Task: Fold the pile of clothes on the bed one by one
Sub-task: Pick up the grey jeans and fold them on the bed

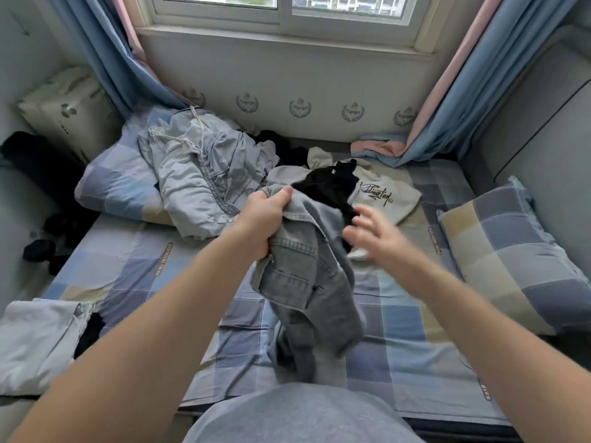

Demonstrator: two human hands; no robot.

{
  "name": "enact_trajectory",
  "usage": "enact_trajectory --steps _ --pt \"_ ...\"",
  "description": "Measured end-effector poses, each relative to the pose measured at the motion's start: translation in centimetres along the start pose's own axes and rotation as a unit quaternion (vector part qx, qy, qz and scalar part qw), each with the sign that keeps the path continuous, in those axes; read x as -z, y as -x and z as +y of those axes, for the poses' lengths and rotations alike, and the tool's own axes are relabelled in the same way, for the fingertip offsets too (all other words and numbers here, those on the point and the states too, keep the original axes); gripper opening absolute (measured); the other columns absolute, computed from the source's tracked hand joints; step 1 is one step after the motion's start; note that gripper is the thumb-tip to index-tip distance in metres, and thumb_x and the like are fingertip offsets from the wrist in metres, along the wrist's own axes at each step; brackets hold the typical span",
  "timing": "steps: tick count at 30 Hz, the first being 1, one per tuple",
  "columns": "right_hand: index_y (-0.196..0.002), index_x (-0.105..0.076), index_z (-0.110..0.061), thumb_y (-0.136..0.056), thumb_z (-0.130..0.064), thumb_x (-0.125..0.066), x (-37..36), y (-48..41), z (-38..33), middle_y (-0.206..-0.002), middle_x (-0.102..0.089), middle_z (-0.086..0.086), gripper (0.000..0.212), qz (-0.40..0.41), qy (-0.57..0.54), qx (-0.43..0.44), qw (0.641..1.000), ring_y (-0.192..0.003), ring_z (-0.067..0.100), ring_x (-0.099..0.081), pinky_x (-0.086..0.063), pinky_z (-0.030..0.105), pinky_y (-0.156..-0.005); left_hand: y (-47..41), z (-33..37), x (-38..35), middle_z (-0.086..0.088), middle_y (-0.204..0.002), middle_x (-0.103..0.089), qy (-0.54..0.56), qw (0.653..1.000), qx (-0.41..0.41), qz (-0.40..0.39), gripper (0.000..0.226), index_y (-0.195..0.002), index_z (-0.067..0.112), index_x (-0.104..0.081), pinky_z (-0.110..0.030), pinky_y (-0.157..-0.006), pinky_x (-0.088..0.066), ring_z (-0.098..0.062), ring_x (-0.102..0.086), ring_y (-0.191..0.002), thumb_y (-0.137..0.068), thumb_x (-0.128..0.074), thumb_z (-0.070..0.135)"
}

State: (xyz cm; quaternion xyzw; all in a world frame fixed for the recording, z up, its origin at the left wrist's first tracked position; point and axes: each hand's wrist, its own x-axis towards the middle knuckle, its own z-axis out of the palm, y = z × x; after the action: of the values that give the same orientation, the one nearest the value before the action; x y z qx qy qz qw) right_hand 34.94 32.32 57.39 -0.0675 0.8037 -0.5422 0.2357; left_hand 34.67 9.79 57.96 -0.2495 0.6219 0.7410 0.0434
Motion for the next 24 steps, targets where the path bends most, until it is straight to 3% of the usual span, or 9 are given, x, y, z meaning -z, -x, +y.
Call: enact_trajectory --steps 3,5,7,10,13,18,21,22,24 --pt "-0.159 -0.002 -0.041 -0.059 -0.065 -0.082 -4.6 2.4 1.0 -0.157 -0.018 -0.024 0.130 -0.117 0.058 0.054 0.990 -0.142 -0.005 -0.026 -0.031 0.016 -0.110 -0.5 0.3 -0.9 -0.017 -0.103 -0.071 0.073 0.995 0.068 0.018 0.033 -0.122 0.002 -0.062 -0.040 -0.070 -0.061 -0.030 -0.072 -0.081 -0.102 -0.057 0.027" --pt "-0.159 0.001 -0.038 -0.064 -0.058 -0.087 -7.4 2.5 2.2 -0.162 -0.018 -0.018 0.131 -0.050 0.122 0.116 0.984 -0.146 -0.001 -0.023 -0.029 0.025 -0.117 -0.3 0.8 -1.3 -0.018 -0.109 -0.069 0.113 0.988 0.109 0.010 0.033 -0.128 0.002 -0.058 -0.043 -0.073 -0.061 -0.031 -0.071 -0.088 -0.105 -0.050 0.024" --pt "-0.155 -0.024 -0.029 -0.079 -0.042 -0.082 -8.5 1.8 2.7 -0.148 -0.042 -0.007 0.097 0.077 0.124 0.168 0.975 -0.134 0.007 -0.045 -0.043 0.030 -0.106 0.0 1.4 -1.4 -0.019 -0.116 -0.064 0.131 0.983 0.126 -0.006 0.036 -0.134 0.001 -0.053 -0.045 -0.080 -0.059 -0.032 -0.067 -0.097 -0.107 -0.043 0.023" --pt "-0.109 -0.060 -0.019 -0.095 -0.014 -0.067 -7.2 0.2 2.0 -0.085 -0.064 -0.014 0.017 0.140 0.120 0.237 0.954 -0.078 -0.004 -0.062 -0.048 0.021 -0.067 0.2 2.3 -0.5 -0.020 -0.116 -0.065 0.149 0.981 0.124 0.003 0.036 -0.131 -0.001 -0.053 -0.044 -0.079 -0.058 -0.031 -0.067 -0.097 -0.109 -0.038 0.022" --pt "-0.097 -0.063 -0.022 -0.094 -0.002 -0.065 -4.4 -0.7 -0.3 -0.078 -0.069 -0.007 0.020 0.087 0.091 0.212 0.969 -0.074 0.003 -0.064 -0.048 0.022 -0.067 0.0 2.7 0.8 -0.016 -0.095 -0.068 0.192 0.977 0.090 0.011 0.026 -0.109 0.000 -0.059 -0.038 -0.068 -0.062 -0.026 -0.070 -0.080 -0.108 -0.044 0.022" --pt "-0.094 -0.061 -0.022 -0.092 -0.011 -0.071 -0.4 -1.5 -4.8 -0.083 -0.071 0.014 0.014 0.038 -0.023 0.142 0.989 -0.074 0.025 -0.066 -0.053 0.042 -0.072 1.3 1.4 0.3 0.003 -0.064 -0.069 0.120 0.991 0.041 -0.044 0.024 -0.090 0.017 -0.065 -0.038 -0.084 -0.054 -0.012 -0.066 -0.057 -0.099 -0.059 0.038" --pt "-0.089 -0.070 -0.021 -0.095 -0.016 -0.068 1.7 -2.1 -6.5 -0.087 -0.069 0.016 0.008 0.019 -0.003 0.152 0.988 -0.081 0.024 -0.058 -0.044 0.044 -0.081 1.1 0.4 0.1 0.006 -0.083 -0.074 -0.022 1.000 -0.006 -0.004 0.034 -0.098 0.019 -0.072 -0.028 -0.071 -0.051 -0.015 -0.068 -0.076 -0.088 -0.071 0.051" --pt "-0.092 -0.073 -0.018 -0.094 -0.024 -0.069 2.2 -2.2 -7.0 -0.091 -0.068 0.023 0.007 0.005 0.009 0.148 0.989 -0.084 0.024 -0.056 -0.042 0.044 -0.082 0.8 0.2 0.3 0.002 -0.095 -0.074 -0.061 0.997 -0.033 0.023 0.043 -0.104 0.016 -0.071 -0.030 -0.077 -0.053 -0.018 -0.069 -0.088 -0.083 -0.076 0.054" --pt "-0.102 -0.075 -0.017 -0.079 -0.052 -0.077 3.2 -2.3 -7.6 -0.105 -0.064 0.037 0.042 -0.029 0.023 0.120 0.992 -0.088 0.028 -0.050 -0.036 0.046 -0.081 0.3 0.2 0.7 -0.003 -0.123 -0.061 -0.146 0.981 -0.092 0.093 0.072 -0.126 0.010 -0.054 -0.034 -0.098 -0.050 -0.020 -0.060 -0.111 -0.076 -0.080 0.055"
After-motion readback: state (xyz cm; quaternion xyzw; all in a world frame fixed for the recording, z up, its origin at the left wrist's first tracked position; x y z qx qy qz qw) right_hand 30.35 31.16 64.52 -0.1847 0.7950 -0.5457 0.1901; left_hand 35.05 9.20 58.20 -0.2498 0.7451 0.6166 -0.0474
